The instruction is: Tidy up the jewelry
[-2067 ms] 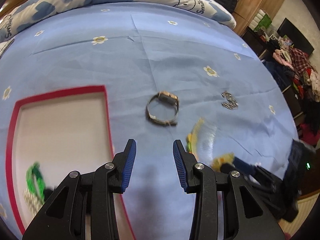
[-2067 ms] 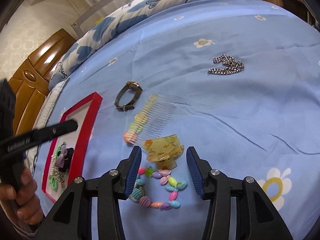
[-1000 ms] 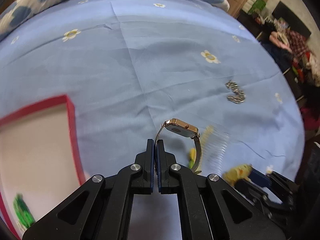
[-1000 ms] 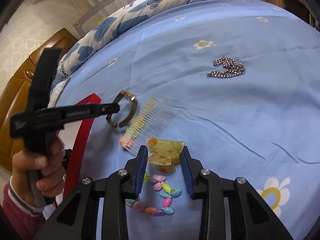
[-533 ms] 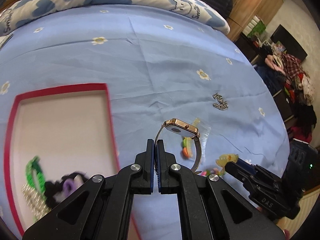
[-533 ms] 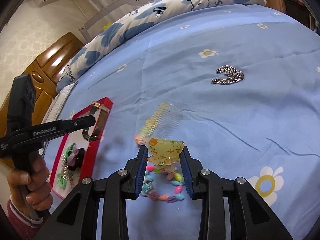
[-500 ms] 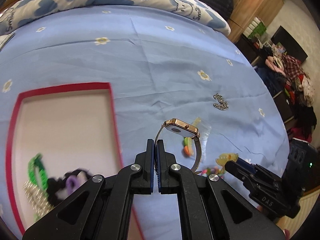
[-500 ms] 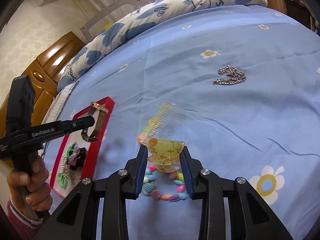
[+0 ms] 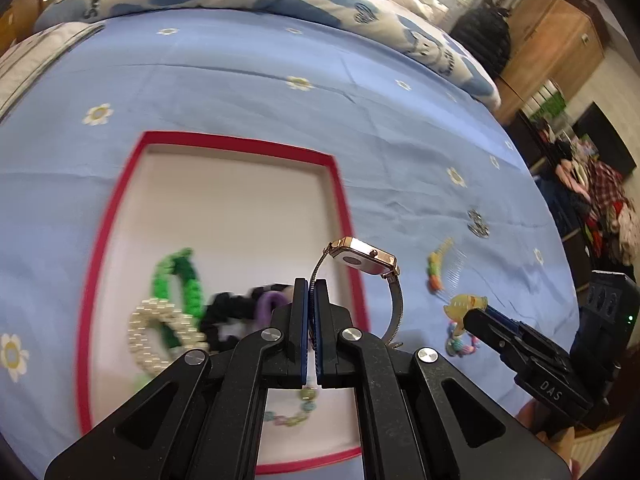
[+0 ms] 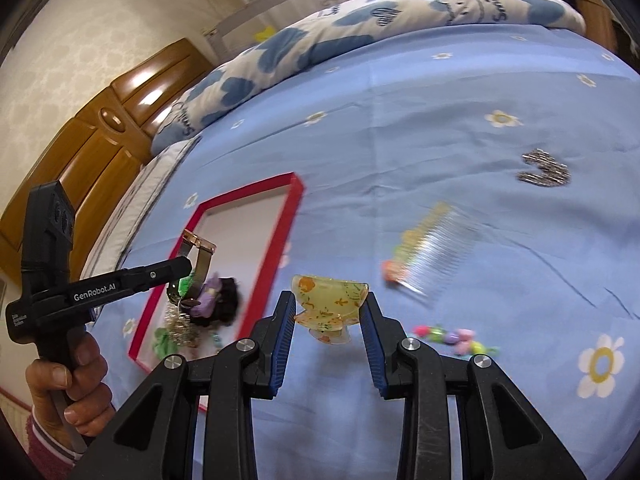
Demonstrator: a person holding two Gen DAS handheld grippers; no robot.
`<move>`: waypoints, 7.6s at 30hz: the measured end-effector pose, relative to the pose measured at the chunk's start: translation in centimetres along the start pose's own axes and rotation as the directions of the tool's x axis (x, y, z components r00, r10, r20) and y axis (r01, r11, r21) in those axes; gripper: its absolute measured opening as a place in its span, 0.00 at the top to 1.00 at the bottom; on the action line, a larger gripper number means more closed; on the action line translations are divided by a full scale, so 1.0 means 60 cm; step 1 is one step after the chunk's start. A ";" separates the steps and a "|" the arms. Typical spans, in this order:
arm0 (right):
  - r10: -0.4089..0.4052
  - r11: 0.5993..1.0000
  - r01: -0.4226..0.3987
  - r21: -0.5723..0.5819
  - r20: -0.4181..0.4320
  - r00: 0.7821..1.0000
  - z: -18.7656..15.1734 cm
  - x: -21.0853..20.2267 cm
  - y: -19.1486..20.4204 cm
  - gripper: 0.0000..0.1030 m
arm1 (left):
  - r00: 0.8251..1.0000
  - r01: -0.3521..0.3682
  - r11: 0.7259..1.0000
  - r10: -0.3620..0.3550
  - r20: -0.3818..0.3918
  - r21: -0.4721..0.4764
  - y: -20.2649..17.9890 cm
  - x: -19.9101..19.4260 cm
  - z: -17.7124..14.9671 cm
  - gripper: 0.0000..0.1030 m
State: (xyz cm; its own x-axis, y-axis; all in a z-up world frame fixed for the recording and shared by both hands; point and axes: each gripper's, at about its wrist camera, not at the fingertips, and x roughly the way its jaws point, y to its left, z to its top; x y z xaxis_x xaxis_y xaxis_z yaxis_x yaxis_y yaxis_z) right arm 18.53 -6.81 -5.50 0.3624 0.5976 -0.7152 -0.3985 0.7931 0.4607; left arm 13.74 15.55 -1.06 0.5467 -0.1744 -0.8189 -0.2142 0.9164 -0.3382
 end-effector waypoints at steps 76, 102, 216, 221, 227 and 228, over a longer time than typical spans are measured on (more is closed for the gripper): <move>0.051 0.986 -0.075 -0.151 -0.160 0.986 0.053 0.149 0.143 0.51 | 0.986 -0.163 0.974 0.165 -0.003 -0.158 0.141 -0.003 0.030 0.72; -0.067 0.997 0.068 0.042 -0.023 0.998 -0.027 -0.045 -0.052 0.51 | 0.999 -0.046 0.999 0.046 -0.019 0.004 -0.037 -0.014 -0.030 0.66; -0.054 0.999 0.054 -0.005 -0.143 0.988 -0.065 0.015 -0.075 0.60 | 0.993 0.120 0.993 -0.120 0.002 0.017 -0.046 -0.056 -0.081 0.91; -0.103 0.990 0.084 -0.116 -0.175 0.979 -0.092 0.010 -0.073 0.62 | 0.992 0.123 0.992 -0.123 -0.003 0.017 -0.046 -0.055 -0.081 0.91; -0.140 0.981 0.113 -0.154 -0.176 0.974 -0.092 0.007 -0.064 0.88 | 0.992 0.123 0.992 -0.123 -0.005 0.022 -0.052 -0.058 -0.085 0.91; -0.120 0.987 0.098 -0.130 -0.170 0.978 -0.090 0.002 -0.068 0.88 | 0.992 0.124 0.992 -0.124 -0.004 0.022 -0.051 -0.059 -0.084 0.91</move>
State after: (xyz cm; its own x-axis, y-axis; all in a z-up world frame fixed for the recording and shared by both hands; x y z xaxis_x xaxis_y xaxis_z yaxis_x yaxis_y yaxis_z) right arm 15.62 -10.62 -10.30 0.2594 0.4694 -0.8440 -0.4672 0.8258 0.3157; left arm 8.39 11.55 0.53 0.5660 -0.2878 -0.7725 -0.1272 0.8954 -0.4268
